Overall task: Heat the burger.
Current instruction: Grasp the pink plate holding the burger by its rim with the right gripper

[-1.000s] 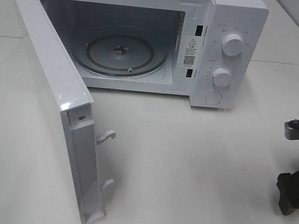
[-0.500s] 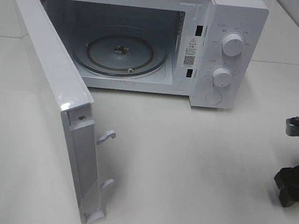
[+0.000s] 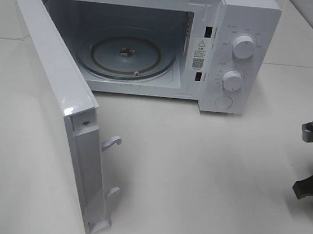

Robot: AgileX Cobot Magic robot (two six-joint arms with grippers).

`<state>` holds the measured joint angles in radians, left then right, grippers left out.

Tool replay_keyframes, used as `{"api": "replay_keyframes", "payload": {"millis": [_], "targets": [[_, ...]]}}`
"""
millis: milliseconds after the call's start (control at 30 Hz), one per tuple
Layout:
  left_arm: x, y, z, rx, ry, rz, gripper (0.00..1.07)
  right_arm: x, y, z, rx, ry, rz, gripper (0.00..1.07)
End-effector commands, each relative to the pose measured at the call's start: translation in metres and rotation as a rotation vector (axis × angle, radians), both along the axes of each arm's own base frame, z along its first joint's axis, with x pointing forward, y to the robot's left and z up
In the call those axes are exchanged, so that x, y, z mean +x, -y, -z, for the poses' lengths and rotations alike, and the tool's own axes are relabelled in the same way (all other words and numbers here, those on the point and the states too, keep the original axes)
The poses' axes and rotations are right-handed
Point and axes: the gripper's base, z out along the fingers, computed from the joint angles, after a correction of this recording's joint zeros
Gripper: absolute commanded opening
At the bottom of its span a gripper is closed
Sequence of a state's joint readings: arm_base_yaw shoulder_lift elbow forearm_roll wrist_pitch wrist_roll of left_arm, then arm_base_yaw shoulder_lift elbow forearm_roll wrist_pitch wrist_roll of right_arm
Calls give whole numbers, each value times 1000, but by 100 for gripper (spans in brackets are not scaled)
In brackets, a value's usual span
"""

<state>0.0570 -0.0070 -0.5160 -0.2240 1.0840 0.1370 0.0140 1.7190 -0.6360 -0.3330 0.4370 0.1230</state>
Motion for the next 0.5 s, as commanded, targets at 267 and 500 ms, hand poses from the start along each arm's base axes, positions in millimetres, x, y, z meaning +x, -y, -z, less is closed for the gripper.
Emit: {"api": "replay_keyframes", "payload": {"millis": [267,500], "targets": [[-1,0,-1,1,25,-4,98,-7,1,5,-4,-59,50,0],[-1,0,-1,1,25,-4,98,-8,-6,-10,-19,-11,36,0]]}}
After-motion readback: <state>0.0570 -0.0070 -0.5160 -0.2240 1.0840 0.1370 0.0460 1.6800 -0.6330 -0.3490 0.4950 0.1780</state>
